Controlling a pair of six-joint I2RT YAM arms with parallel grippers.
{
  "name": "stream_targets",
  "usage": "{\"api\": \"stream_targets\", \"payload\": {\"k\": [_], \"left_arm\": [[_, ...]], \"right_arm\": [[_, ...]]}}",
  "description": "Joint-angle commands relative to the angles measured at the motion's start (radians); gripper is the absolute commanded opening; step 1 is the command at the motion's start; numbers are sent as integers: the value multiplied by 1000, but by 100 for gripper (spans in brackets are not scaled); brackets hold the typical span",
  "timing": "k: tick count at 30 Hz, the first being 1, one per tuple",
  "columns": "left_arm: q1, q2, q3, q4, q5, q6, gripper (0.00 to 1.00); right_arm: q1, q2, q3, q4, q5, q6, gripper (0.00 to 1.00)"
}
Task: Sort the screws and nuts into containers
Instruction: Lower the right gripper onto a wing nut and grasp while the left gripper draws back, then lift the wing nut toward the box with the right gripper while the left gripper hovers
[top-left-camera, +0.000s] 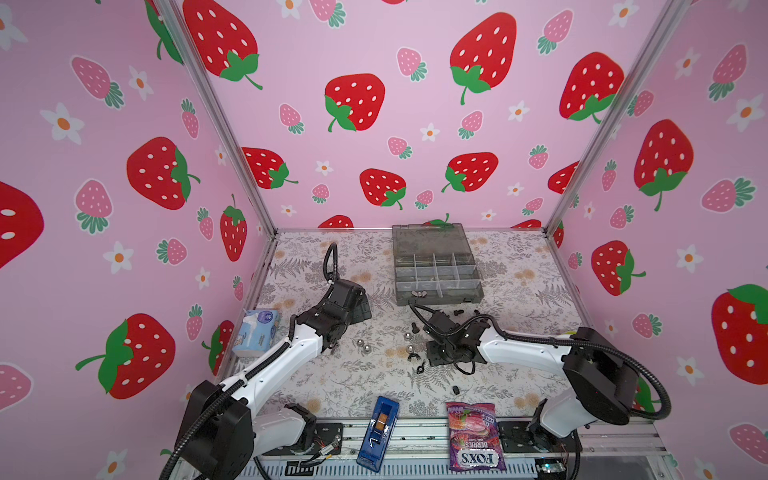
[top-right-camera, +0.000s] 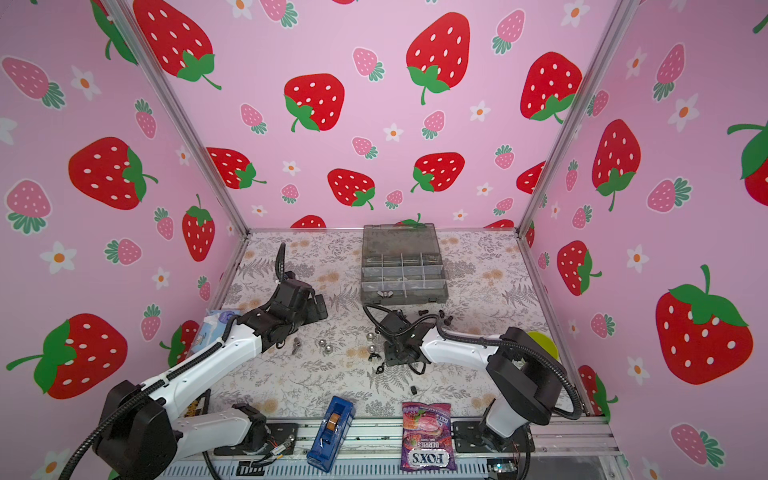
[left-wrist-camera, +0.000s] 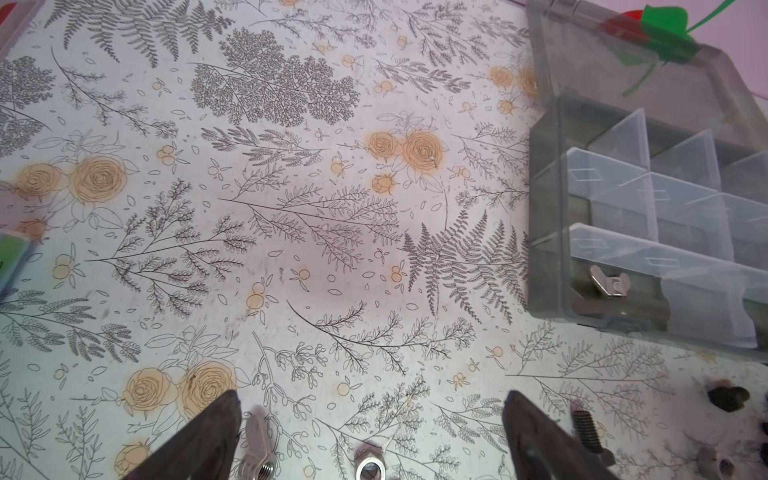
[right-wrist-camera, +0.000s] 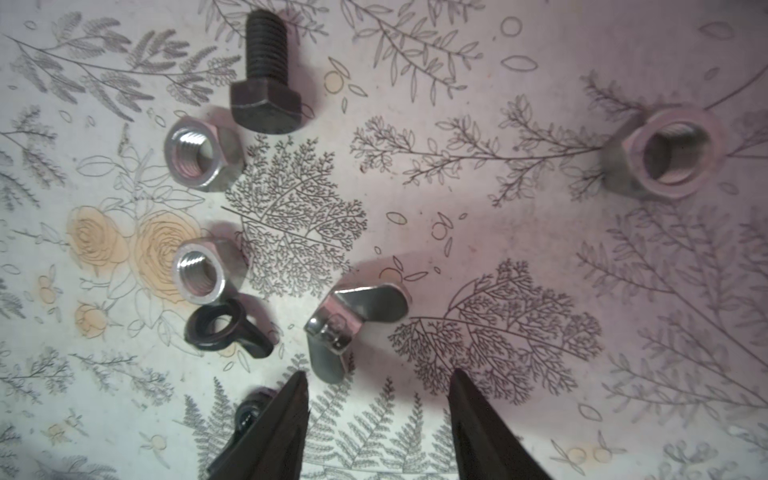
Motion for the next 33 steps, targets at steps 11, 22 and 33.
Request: {"api": "stream_targets", "payload": {"k": [11, 22, 33], "left_arm": [[20, -42, -41, -11, -59, -60, 99], [56, -79, -73, -19, -58, -84, 99], [79, -82, -80, -9, -31, -95, 99]], "right_arm": [[8, 98, 71, 20, 16, 0, 53], [8, 166, 113, 1, 28, -38, 43], [13, 167, 112, -99, 33, -55, 41]]}}
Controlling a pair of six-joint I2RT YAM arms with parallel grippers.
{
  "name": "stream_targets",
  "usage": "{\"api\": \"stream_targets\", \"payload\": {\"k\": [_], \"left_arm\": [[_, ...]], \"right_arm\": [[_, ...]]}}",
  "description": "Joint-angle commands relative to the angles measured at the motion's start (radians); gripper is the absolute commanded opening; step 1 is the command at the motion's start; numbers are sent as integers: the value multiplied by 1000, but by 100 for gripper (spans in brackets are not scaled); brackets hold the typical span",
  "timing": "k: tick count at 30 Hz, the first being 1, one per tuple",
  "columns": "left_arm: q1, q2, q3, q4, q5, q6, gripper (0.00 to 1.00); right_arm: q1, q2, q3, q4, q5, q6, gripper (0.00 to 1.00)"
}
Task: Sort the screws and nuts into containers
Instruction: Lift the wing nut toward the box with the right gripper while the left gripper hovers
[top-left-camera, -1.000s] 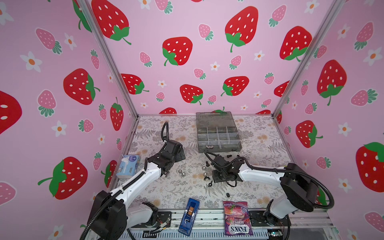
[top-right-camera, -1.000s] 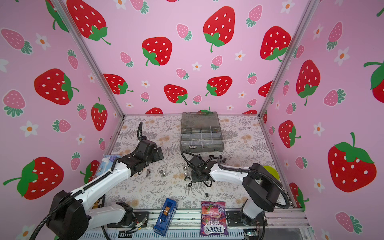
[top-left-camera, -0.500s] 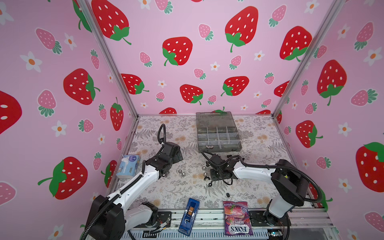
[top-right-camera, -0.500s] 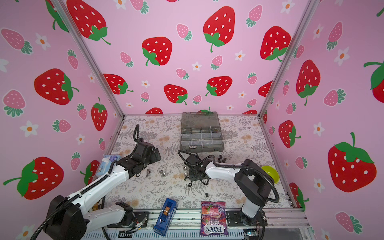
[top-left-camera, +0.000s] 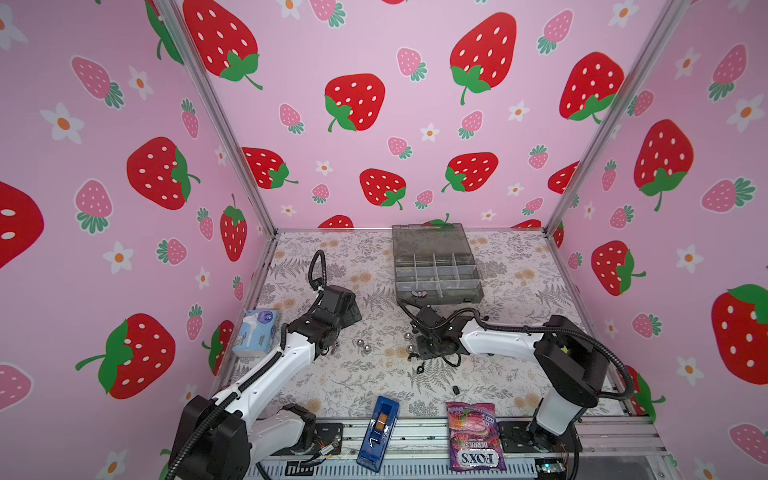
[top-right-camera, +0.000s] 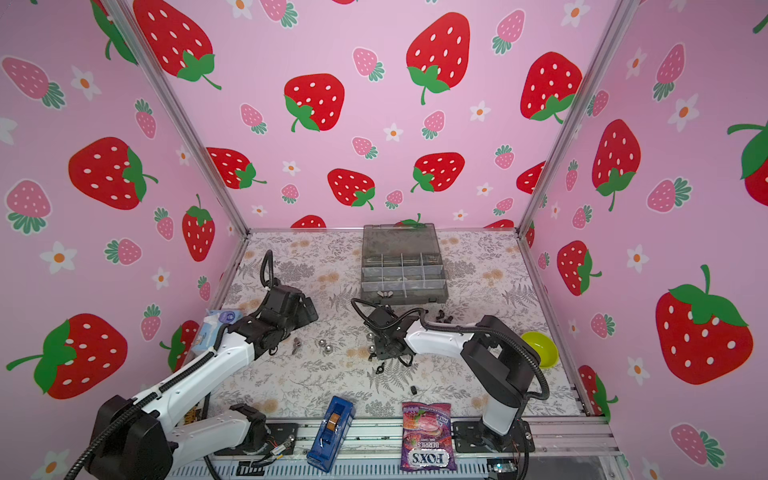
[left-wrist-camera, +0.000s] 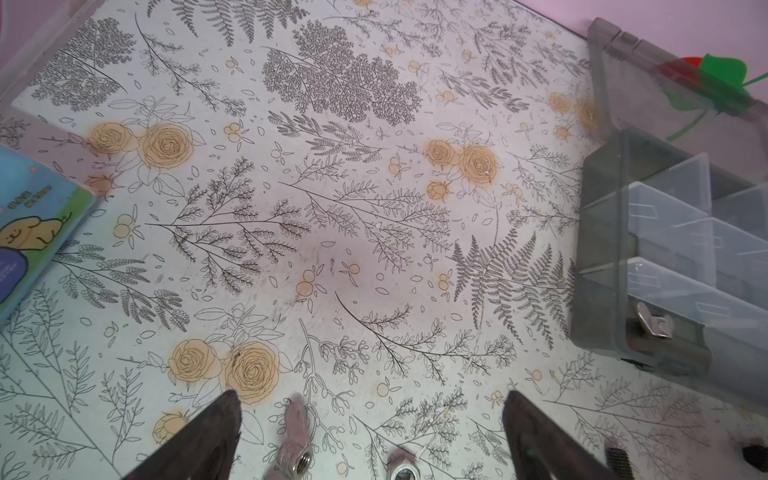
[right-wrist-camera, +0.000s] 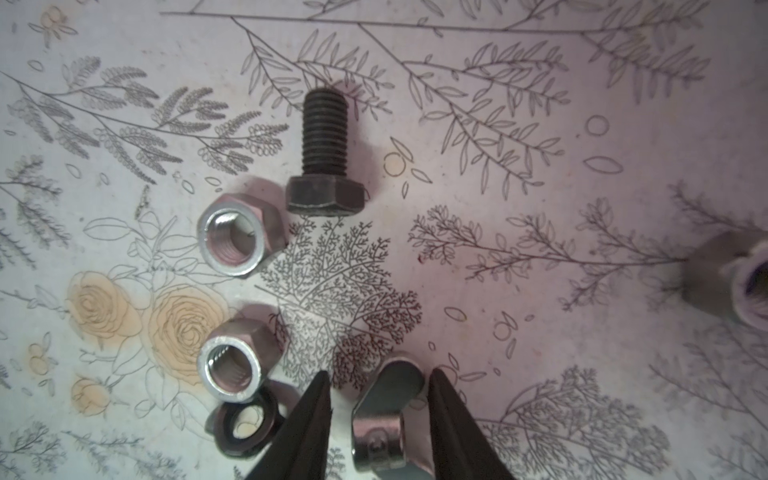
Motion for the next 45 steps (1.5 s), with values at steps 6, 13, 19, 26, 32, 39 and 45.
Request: {"api": "stream_targets", "payload": {"k": [6, 13, 19, 26, 32, 39, 45], "left_arm": [[18, -14, -14, -10, -1, -38, 99], [31, -42, -33, -8, -1, -57, 99], [49, -78, -54, -7, -12, -76, 99], [58, -89, -42, -57, -36, -72, 99], [64, -127, -51, -67, -60, -65, 99], [71, -175, -77, -60, -65, -64, 99], [73, -205, -96, -48, -65, -56, 99]], "right_arm": [[24, 9, -30, -80, -12, -6, 38], [38, 22, -21, -83, -21, -13, 27], [41, 8, -28, -91, -14, -11, 16], [20, -35, 30, -103, 41, -23, 3], [-59, -93, 118, -86, 111, -64, 2], [-188, -86, 232, -18, 144, -136, 2], [-255, 10, 353, 27, 141, -187, 2]]}}
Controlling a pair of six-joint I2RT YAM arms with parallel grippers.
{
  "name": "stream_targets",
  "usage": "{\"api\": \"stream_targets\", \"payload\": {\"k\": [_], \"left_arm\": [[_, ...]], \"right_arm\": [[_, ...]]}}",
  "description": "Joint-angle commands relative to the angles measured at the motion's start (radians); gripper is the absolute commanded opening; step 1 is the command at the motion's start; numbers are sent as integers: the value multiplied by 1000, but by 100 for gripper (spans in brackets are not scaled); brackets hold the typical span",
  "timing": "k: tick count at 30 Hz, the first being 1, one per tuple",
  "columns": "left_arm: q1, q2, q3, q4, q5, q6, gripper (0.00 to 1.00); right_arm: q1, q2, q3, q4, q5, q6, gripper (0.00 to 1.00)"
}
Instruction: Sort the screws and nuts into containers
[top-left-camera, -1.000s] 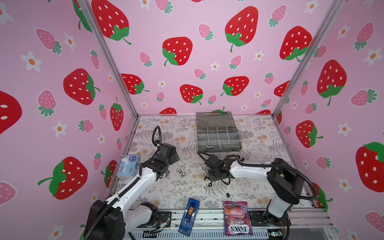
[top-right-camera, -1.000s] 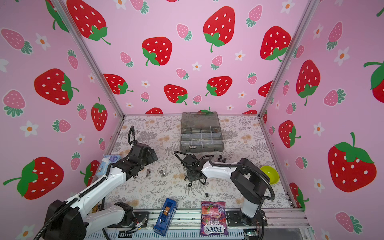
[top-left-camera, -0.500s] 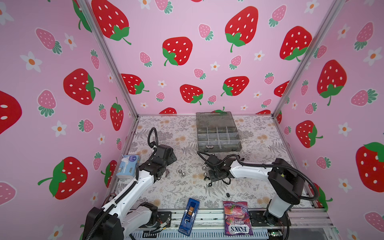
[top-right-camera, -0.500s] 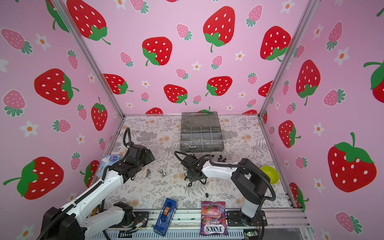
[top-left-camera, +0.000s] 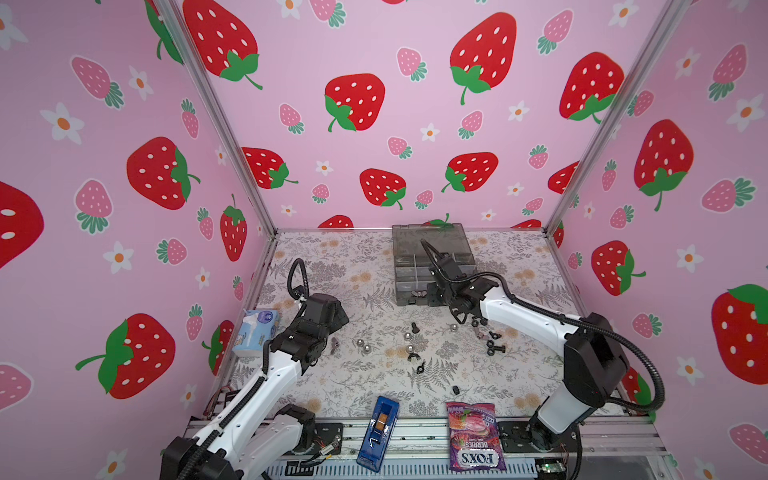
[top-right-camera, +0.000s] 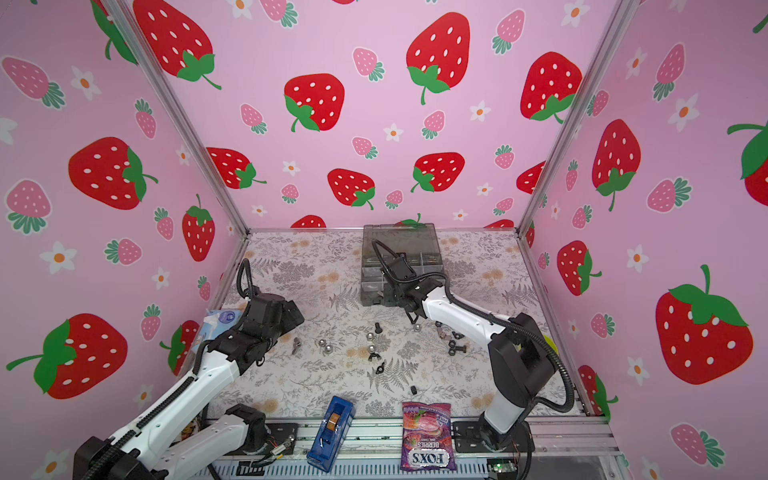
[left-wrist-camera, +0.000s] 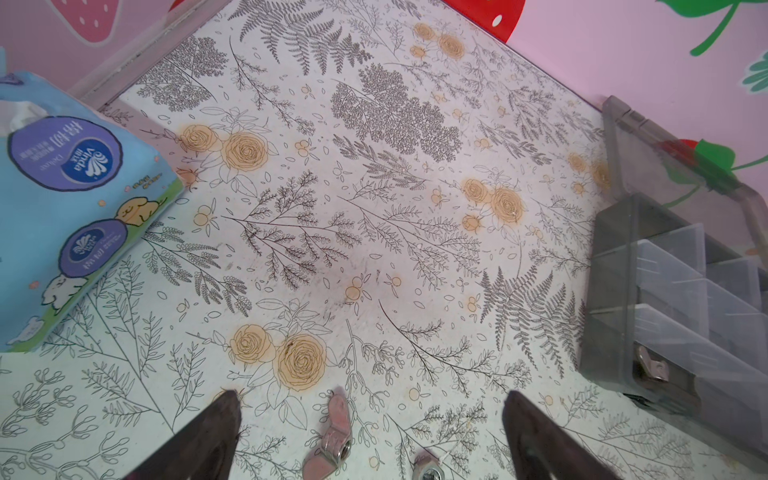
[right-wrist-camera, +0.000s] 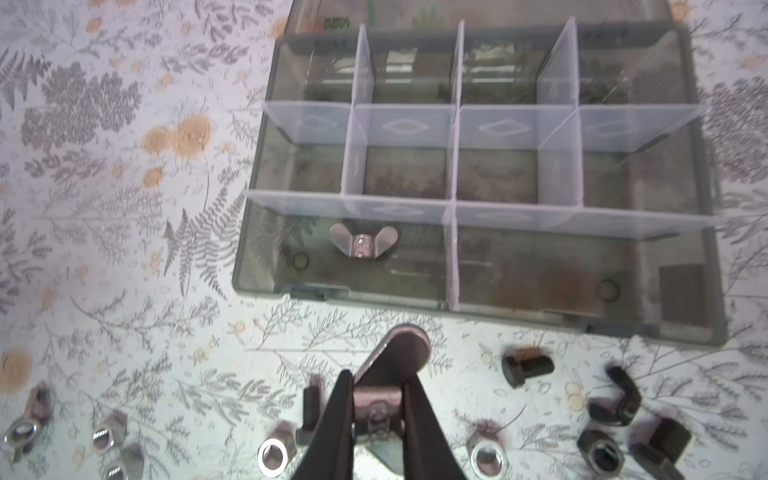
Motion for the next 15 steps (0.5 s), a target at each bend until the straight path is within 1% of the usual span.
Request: {"api": "stream_targets", "payload": {"k": [1, 6, 15], "left_arm": [[7, -22, -15, 1, -36, -6, 99], [7, -38, -19, 6, -32, 6, 99], [13, -50, -27, -24, -48, -9, 99]], "right_arm": [[-17, 74, 68, 35, 11, -49, 3], [-29, 167, 149, 35, -23, -79, 3], [-47, 252, 177, 34, -30, -107, 3]]}}
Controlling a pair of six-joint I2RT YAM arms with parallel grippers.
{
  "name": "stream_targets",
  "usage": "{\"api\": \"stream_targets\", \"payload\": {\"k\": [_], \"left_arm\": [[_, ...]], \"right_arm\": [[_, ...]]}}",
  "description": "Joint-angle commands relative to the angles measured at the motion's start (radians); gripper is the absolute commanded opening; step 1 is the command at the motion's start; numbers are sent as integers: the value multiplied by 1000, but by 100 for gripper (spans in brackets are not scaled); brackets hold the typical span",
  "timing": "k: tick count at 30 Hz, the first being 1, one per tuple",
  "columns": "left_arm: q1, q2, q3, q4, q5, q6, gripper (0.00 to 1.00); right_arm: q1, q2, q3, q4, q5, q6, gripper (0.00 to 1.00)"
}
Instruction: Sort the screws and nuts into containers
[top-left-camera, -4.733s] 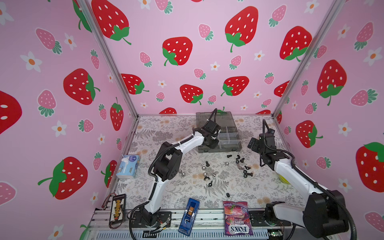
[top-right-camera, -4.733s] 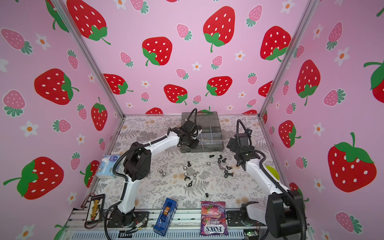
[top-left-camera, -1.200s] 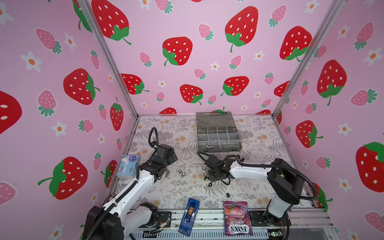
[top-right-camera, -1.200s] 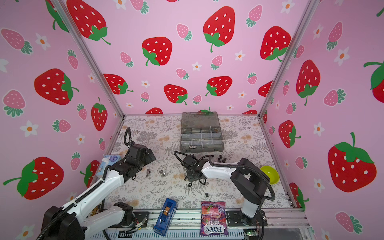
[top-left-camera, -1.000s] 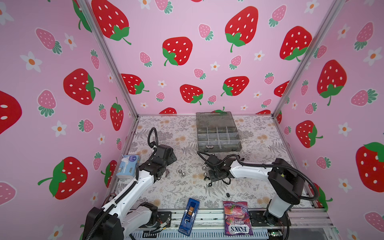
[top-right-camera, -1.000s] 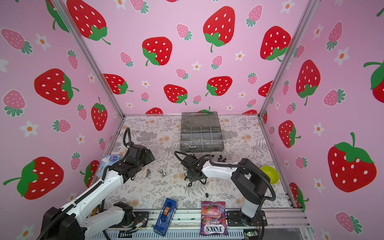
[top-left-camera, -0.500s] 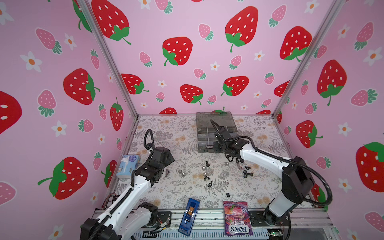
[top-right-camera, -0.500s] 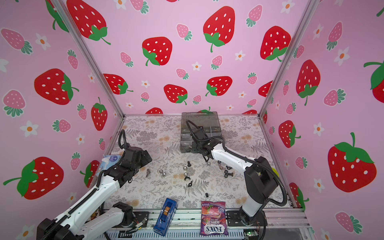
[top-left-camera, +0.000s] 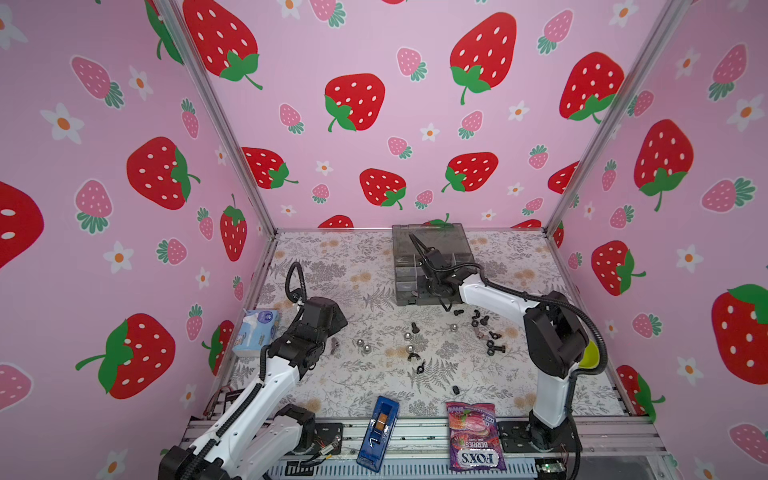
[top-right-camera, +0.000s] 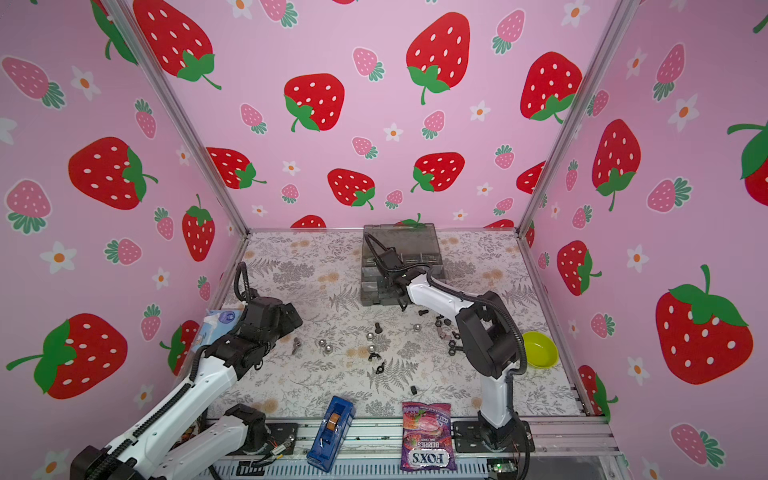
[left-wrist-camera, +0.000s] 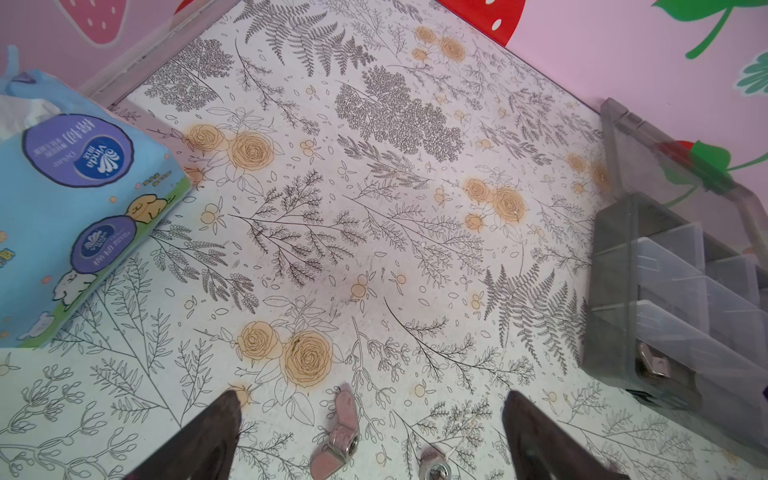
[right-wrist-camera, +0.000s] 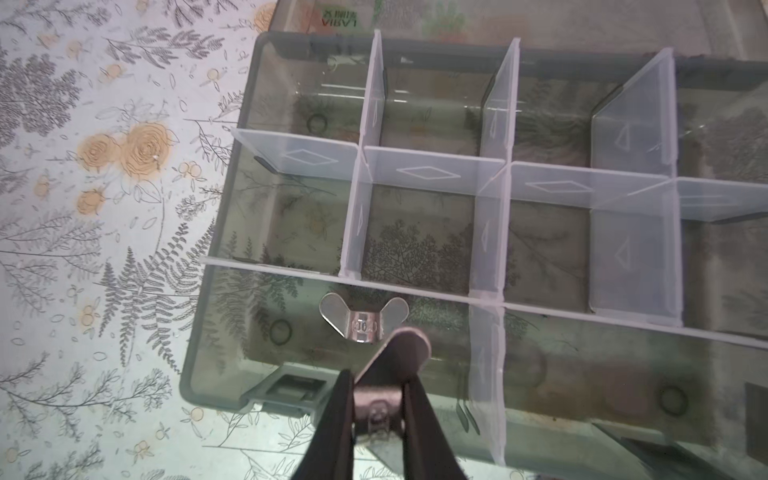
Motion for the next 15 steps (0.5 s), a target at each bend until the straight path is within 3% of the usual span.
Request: {"api": "stream_targets", "payload": {"k": [1, 10, 15], "left_arm": [[10, -14, -6, -22, -46, -20, 99], [23, -9, -12, -24, -41, -54, 99], [25, -2, -9, -45, -39, -48, 99]], "right_arm": [[-12, 15, 30, 1, -2, -19, 2], [-19, 56, 33, -1, 2, -31, 3], [-20, 75, 38, 0, 2, -36, 8]]}}
